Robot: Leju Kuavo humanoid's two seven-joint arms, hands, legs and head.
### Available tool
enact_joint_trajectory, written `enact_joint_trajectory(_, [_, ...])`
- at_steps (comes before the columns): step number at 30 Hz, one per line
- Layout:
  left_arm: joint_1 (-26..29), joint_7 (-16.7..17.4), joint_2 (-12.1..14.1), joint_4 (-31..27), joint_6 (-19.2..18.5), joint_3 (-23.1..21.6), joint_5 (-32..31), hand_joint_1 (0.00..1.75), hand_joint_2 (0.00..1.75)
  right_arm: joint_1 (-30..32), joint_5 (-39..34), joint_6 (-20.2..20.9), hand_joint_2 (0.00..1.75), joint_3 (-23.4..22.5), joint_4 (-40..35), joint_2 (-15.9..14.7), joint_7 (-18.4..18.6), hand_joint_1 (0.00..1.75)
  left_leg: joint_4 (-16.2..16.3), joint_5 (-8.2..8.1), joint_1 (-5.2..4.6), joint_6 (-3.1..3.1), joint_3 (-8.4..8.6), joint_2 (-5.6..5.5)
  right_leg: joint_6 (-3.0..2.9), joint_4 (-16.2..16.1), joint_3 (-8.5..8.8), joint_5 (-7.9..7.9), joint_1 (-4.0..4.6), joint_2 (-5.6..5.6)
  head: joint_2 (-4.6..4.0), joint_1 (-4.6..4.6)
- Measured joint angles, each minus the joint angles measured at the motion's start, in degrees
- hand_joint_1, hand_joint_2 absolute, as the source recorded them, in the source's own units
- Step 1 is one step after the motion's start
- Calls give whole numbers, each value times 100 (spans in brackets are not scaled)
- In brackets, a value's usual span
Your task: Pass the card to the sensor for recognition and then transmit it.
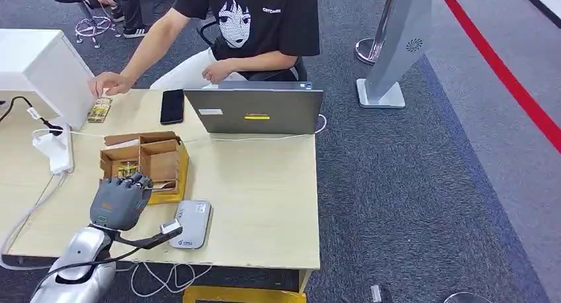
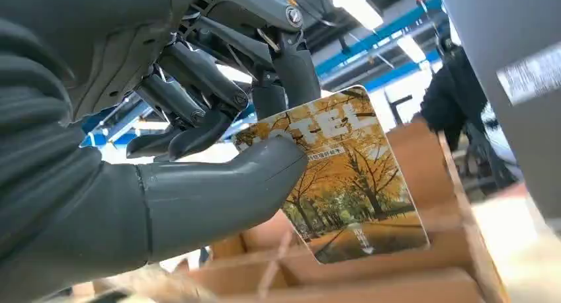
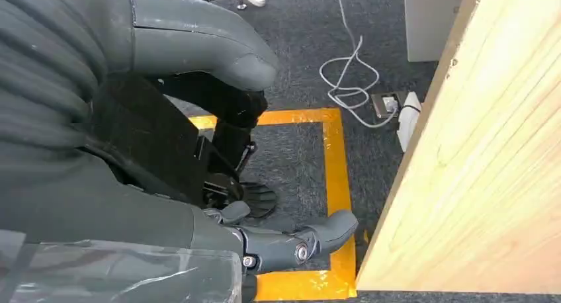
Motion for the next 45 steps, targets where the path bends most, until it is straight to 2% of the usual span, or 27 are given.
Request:
enact_joint_trajectory(10, [-42,11,-35,-161,30,0,-4,175,175,-2,9,-4,175,0,0,0,2,0,0,0,0,0,-1,0,0,0,-5,0,0,2,-2,0])
enact_joint_trajectory(14, [-185,11,-63,-451,70,-2,9,175,175,-8,20,-11,175,0,0,0,39,0,0,0,1,0,-1,-2,0,0,-10,0,0,-1,-2,0])
enact_joint_trajectory(18, [-536,9,-57,-889,-209,0,196,175,175,-16,35,-9,175,4,0,0,68,0,0,2,1,-1,-1,-2,0,0,0,3,0,-1,0,0])
enact_joint_trajectory(23, [-1039,-96,61,-1139,-496,105,531,175,175,-27,70,-4,175,20,0,2,77,0,0,5,1,-4,-1,-2,-1,3,-1,4,2,0,0,2])
enact_joint_trajectory(32, [-1479,-112,234,-1123,-625,319,524,175,175,-46,81,11,175,72,0,7,85,0,0,4,2,-4,-2,-1,-1,4,-3,4,1,2,0,0])
enact_joint_trajectory(38, [-1626,-81,354,-789,-560,431,428,175,175,-54,85,61,175,94,0,11,85,0,0,4,2,-4,-1,3,-1,4,-5,4,1,5,-2,0])
enact_joint_trajectory(40, [-1638,-81,378,-704,-553,446,426,155,175,-55,83,70,175,96,0,15,85,0,0,4,1,-4,-2,3,-1,4,-6,4,1,7,0,0])
enact_joint_trajectory(42, [-1649,-79,398,-631,-553,459,426,154,175,-58,83,70,175,98,0,24,85,0,0,4,2,-5,-2,4,-1,4,-7,4,1,9,0,0])
enact_joint_trajectory(43, [-1665,-79,415,-588,-553,470,426,87,175,-58,81,70,175,98,0,26,85,0,0,4,1,-5,-2,4,-1,4,-8,4,1,9,-2,0])
enact_joint_trajectory(44, [-1676,-79,422,-560,-553,481,426,0,175,-58,81,70,175,98,0,28,85,0,0,3,1,-5,-3,4,-1,4,-8,4,1,10,0,0])
enact_joint_trajectory(45, [-1683,-77,424,-535,-555,490,428,0,175,-58,79,70,175,98,0,31,85,0,0,3,1,-5,-4,4,-1,4,-8,4,1,10,0,0])
